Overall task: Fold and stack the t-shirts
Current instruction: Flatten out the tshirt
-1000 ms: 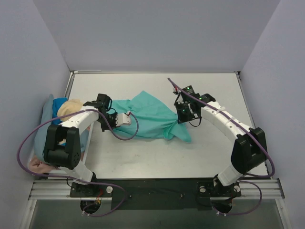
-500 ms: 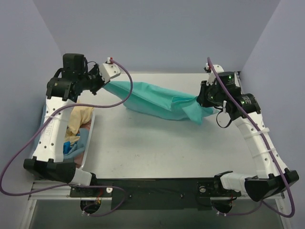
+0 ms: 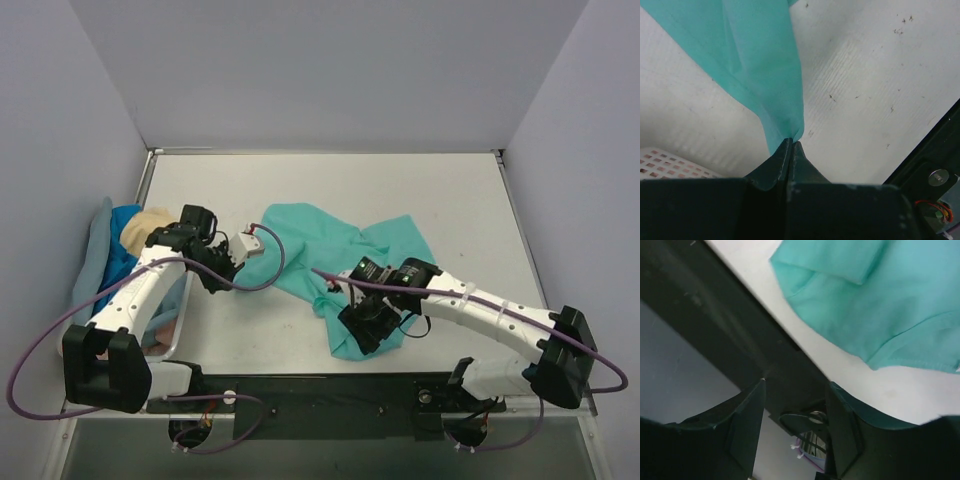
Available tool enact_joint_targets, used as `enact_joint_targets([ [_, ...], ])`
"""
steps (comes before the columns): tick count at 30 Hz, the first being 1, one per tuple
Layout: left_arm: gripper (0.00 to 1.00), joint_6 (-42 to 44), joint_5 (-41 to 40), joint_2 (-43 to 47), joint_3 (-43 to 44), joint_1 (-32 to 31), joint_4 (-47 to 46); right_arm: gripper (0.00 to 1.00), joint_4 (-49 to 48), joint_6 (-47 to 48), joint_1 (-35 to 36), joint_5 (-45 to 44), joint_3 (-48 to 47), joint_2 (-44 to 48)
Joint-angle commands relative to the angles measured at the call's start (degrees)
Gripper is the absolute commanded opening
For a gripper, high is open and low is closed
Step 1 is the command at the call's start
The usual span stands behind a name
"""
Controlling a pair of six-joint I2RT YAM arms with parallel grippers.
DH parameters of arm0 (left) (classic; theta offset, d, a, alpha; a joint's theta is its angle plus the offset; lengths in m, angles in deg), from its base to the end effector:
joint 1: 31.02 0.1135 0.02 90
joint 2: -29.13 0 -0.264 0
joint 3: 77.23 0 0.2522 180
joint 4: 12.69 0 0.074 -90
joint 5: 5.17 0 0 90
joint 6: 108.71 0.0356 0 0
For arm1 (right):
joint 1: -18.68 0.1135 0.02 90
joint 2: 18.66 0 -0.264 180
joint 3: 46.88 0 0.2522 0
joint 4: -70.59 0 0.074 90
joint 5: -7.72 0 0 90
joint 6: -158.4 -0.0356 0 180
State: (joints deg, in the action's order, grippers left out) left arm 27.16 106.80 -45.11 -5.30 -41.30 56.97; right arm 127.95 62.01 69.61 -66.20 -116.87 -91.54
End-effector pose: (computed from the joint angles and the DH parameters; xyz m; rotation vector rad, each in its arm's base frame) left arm 0.2273 -0.0548 0.2557 1.3463 2.3470 -0.3687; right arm 0.1486 0.1986 0.2591 -1.1322 2.4938 0.6879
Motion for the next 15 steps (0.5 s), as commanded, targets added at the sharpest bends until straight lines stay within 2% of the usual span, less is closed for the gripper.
enact_joint_targets([
  [1,0.00,0.89,-1.32,2.08,-1.75,0.09,-3.95,0.48,5.28,-5.46,7.24,5.03,-0.73,-0.34],
  [3,0.00,1.33,-1.50,2.17,-2.19,0.18,-3.87,0.52,3.35,-9.23,5.42,-1.98,1.54,1.59],
  [4,0.00,1.50,-1.59,2.43,-2.27,0.09,-3.95,0.52,2.91,-10.38,4.01,-2.80,2.25,2.21],
  [7,0.00,1.59,-1.59,3.04,-2.27,0.09,-3.96,0.48,-1.65,-17.75,-4.86,-4.55,6.73,5.02],
  [9,0.00,1.68,-1.59,3.31,-2.45,0.09,-3.61,0.47,-2.63,-19.88,-4.80,-8.75,8.23,6.34],
  [12,0.00,1.51,-1.76,3.57,-3.06,0.18,-3.60,0.52,-2.55,-26.55,-6.37,-14.57,11.47,6.88],
  [15,0.00,0.81,-1.85,4.10,-3.68,0.09,-4.39,0.53,-3.51,-33.49,-11.72,-17.99,14.83,6.70],
])
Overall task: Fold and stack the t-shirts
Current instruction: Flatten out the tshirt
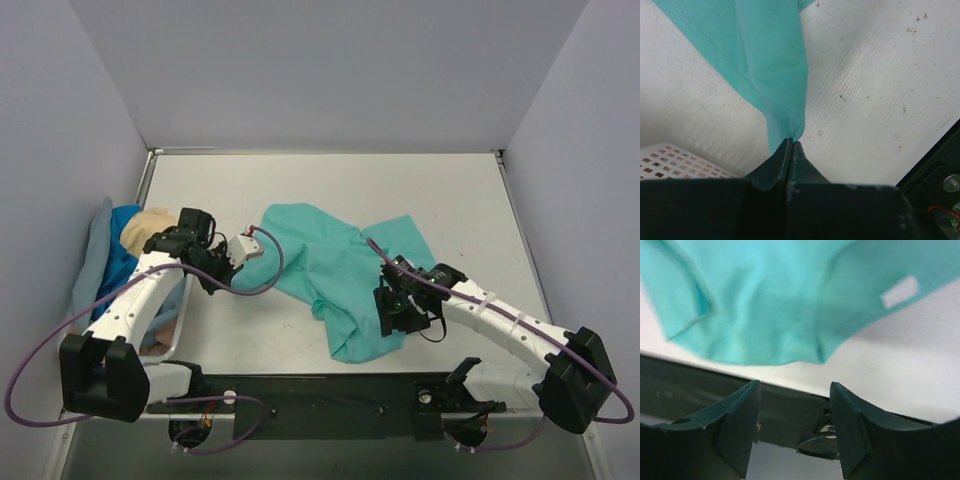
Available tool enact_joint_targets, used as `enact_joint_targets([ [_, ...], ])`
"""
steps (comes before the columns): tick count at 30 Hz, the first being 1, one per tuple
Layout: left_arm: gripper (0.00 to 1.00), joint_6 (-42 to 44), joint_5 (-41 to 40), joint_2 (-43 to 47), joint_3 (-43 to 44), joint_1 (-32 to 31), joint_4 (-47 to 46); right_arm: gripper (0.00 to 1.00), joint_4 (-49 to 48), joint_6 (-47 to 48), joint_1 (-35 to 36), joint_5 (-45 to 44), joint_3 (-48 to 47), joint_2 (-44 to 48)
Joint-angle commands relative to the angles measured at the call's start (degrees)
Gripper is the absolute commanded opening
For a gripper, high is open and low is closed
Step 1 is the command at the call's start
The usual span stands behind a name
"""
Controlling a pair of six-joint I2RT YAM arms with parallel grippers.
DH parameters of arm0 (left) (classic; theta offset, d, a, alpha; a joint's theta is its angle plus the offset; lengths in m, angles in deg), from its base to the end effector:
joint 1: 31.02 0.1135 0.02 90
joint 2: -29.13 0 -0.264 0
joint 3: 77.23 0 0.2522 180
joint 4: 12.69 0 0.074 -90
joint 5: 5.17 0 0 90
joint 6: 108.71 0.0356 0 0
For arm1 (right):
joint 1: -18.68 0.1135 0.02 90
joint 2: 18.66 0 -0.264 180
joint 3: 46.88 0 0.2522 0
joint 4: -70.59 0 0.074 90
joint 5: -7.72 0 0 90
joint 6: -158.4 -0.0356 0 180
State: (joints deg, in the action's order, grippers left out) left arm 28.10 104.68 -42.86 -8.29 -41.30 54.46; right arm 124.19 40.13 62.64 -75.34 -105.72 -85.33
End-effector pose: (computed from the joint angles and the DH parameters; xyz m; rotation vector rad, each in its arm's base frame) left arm 0.2208 -0.0523 0.2500 1.3587 2.3257 -0.3001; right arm 0.1536 0.1541 0.2255 -0.4185 2.7253 0.5488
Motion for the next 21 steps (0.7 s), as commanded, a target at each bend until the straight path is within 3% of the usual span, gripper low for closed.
enact_joint_targets([
  [1,0.00,-0.40,0.36,1.94,-0.95,0.18,-2.06,0.55,-0.37,-12.50,-5.20,-10.00,4.64,-0.20],
  [4,0.00,-0.75,0.88,2.11,-1.30,0.18,-1.88,0.57,-4.05,-13.04,-8.71,-12.05,6.49,-2.93],
  [9,0.00,-1.63,0.36,2.55,-2.79,0.26,-3.20,0.55,-17.14,-11.37,-11.70,-1.24,8.95,-12.23],
  [11,0.00,-2.16,-0.43,2.81,-3.41,0.35,-3.72,0.45,-17.07,-11.28,-13.63,-1.31,8.09,-15.83],
  [12,0.00,-2.59,-0.78,2.82,-3.76,0.61,-3.99,0.32,-16.90,-10.76,-14.34,-1.31,7.73,-16.99],
  [16,0.00,-5.66,-0.61,3.17,-5.34,0.79,-5.48,0.00,-16.28,-5.57,-20.40,0.18,3.35,-23.23],
  [21,0.00,-12.07,4.40,2.73,-7.36,-0.26,-9.61,0.00,-13.83,5.65,-30.84,-2.45,-12.71,-33.48],
])
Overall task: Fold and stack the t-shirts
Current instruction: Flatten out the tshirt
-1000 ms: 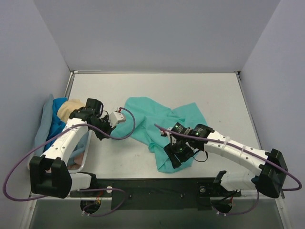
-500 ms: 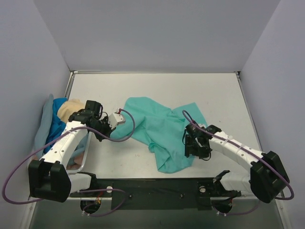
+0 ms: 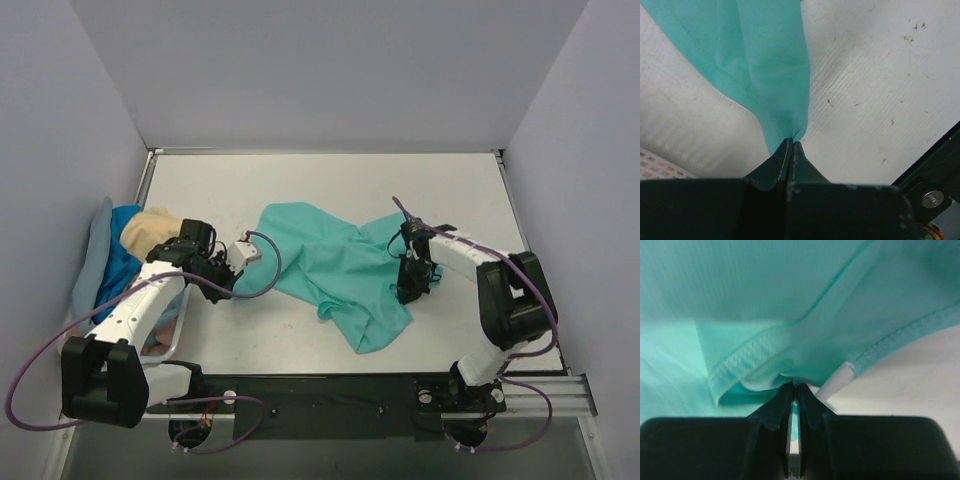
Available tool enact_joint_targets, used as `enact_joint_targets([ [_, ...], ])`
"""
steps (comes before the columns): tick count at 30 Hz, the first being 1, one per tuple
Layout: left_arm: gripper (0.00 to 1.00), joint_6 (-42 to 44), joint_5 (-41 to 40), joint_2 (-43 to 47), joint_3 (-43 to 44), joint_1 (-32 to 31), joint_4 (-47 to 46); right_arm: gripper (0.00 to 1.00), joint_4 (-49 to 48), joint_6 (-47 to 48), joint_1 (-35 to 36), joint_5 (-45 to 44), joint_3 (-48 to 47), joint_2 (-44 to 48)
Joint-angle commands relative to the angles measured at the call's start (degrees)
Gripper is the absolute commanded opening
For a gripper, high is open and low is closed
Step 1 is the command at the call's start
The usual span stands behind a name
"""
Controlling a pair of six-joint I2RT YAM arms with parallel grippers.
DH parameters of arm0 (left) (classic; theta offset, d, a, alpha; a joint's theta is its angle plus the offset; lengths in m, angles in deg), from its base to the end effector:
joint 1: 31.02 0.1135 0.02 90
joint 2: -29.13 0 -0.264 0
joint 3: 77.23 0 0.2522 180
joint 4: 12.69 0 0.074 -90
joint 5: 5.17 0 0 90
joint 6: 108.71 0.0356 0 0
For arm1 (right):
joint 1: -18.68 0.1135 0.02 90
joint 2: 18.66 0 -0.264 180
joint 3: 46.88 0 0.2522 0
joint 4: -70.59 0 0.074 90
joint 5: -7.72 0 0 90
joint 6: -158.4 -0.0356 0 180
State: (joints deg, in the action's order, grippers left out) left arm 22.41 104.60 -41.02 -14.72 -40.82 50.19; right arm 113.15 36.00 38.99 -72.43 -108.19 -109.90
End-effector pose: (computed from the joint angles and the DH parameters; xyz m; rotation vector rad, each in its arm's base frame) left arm 0.2110 -0.0487 0.2269 1.2360 2.4077 -0.3286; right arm 0.2578 0.1019 0.1476 0.2684 2.9017 0.4242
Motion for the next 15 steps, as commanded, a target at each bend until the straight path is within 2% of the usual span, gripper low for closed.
enact_joint_targets([
  [1,0.00,-7.02,4.58,0.54,-0.77,-1.44,-6.83,0.00,-2.26,11.38,-8.18,-5.71,-17.33,-10.87],
  [5,0.00,-10.35,4.75,-2.62,0.99,-4.17,-9.04,0.00,2.82,19.65,-12.66,-6.07,-37.37,-23.43],
  [6,0.00,-11.41,5.27,-3.58,1.26,-5.13,-9.22,0.03,4.32,21.57,-13.19,-5.37,-40.31,-26.41],
  [7,0.00,-11.94,5.63,-3.94,1.61,-5.75,-9.05,0.15,7.64,22.46,-13.20,-5.45,-45.91,-27.84],
  [8,0.00,-12.73,6.33,-4.55,1.78,-6.80,-8.87,0.21,8.98,23.52,-13.02,-6.15,-48.05,-28.72],
  [9,0.00,-13.00,6.42,-4.73,1.79,-7.07,-8.78,0.35,10.04,24.22,-12.85,-6.76,-49.21,-27.68],
  [10,0.00,-12.91,6.33,-4.82,1.35,-7.59,-8.78,0.44,10.14,24.58,-12.76,-7.99,-48.78,-26.20],
  [12,0.00,-13.09,5.29,-4.65,1.00,-7.69,-9.22,0.48,9.44,25.46,-12.76,-8.79,-45.19,-21.36],
  [15,0.00,-12.12,3.96,-4.82,0.64,-7.60,-9.05,0.51,7.16,25.47,-12.49,-7.75,-34.67,-11.19],
])
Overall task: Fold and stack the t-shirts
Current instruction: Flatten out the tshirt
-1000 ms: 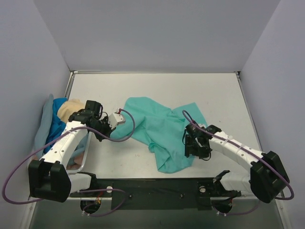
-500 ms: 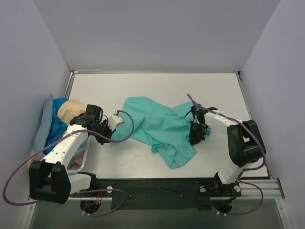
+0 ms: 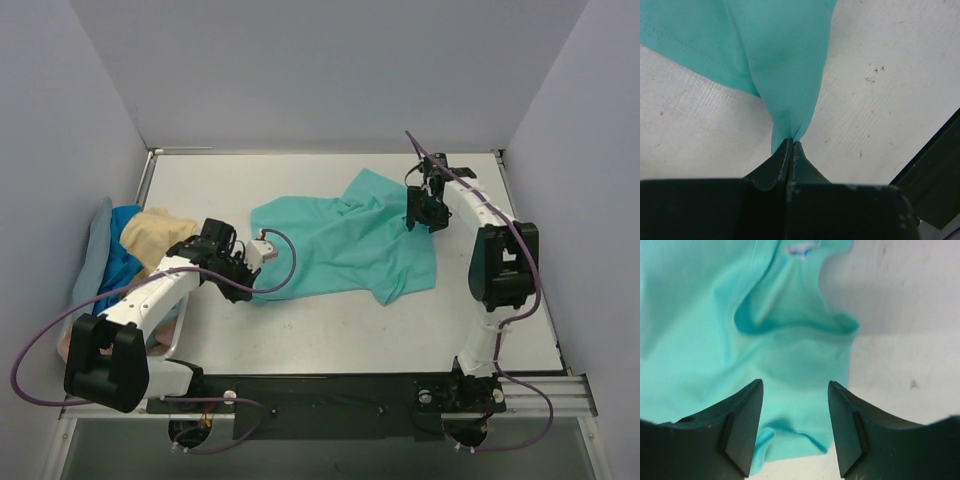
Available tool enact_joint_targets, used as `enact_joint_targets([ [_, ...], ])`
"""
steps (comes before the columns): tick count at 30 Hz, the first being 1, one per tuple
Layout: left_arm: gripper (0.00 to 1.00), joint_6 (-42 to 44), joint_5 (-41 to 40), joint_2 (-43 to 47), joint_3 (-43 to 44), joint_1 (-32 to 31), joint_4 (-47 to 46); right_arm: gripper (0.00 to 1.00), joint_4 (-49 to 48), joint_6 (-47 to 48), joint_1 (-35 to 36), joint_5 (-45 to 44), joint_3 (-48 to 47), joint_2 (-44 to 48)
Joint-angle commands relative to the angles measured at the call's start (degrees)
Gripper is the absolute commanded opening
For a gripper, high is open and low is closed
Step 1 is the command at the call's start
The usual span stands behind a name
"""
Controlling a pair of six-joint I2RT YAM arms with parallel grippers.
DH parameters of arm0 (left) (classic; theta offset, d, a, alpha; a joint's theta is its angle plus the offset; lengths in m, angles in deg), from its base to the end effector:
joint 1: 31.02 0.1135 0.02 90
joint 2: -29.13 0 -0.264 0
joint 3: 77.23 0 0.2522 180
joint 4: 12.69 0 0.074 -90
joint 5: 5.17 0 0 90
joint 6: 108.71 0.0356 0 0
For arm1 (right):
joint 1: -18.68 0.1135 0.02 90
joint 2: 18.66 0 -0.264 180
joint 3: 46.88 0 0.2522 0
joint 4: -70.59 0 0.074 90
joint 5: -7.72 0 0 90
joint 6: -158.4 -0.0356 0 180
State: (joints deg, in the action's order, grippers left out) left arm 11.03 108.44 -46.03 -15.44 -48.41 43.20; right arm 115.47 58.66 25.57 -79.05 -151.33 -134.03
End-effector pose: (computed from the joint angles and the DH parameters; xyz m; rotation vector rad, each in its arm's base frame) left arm 0.2205 -0.0840 0.2107 1.1724 2.4301 -0.5072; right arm 0.4389 0.0551 0.2137 0.0413 2.5525 0.1848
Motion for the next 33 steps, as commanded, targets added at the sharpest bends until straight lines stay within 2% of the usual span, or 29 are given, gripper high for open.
enact_joint_targets([
  [1,0.00,-0.47,-0.50,0.01,1.45,-0.10,-1.96,0.51,4.66,2.10,0.93,-0.42,12.43,14.55],
  [5,0.00,-0.03,-0.50,-0.43,2.33,-0.45,-1.79,0.49,3.87,-9.23,2.24,2.31,21.06,21.15],
  [7,0.00,0.06,-0.32,-0.69,2.51,-0.45,-1.87,0.49,3.43,-12.58,5.14,-0.22,22.05,21.59],
  [10,0.00,0.41,-0.50,-1.05,2.16,-0.54,-2.23,0.49,3.25,-16.96,8.83,-2.78,19.95,18.10],
  [14,0.00,0.67,-1.29,-0.61,2.24,-0.89,-2.40,0.47,3.69,-20.67,9.01,-5.22,17.92,12.20],
  [23,0.00,1.46,-1.47,-0.34,2.15,-1.25,-2.40,0.47,4.31,-14.80,10.50,-12.10,16.52,8.24],
  [29,0.00,2.17,-2.17,-0.69,2.51,-1.07,-2.49,0.50,3.26,-10.57,10.25,-9.04,15.46,6.22],
  [31,0.00,2.17,-2.43,-0.78,2.33,-0.89,-2.58,0.44,3.51,-11.00,9.54,-6.66,14.94,4.73],
  [33,0.00,2.08,-2.70,-0.43,2.33,-0.81,-2.58,0.33,3.69,-12.14,9.19,-6.83,15.20,4.37],
])
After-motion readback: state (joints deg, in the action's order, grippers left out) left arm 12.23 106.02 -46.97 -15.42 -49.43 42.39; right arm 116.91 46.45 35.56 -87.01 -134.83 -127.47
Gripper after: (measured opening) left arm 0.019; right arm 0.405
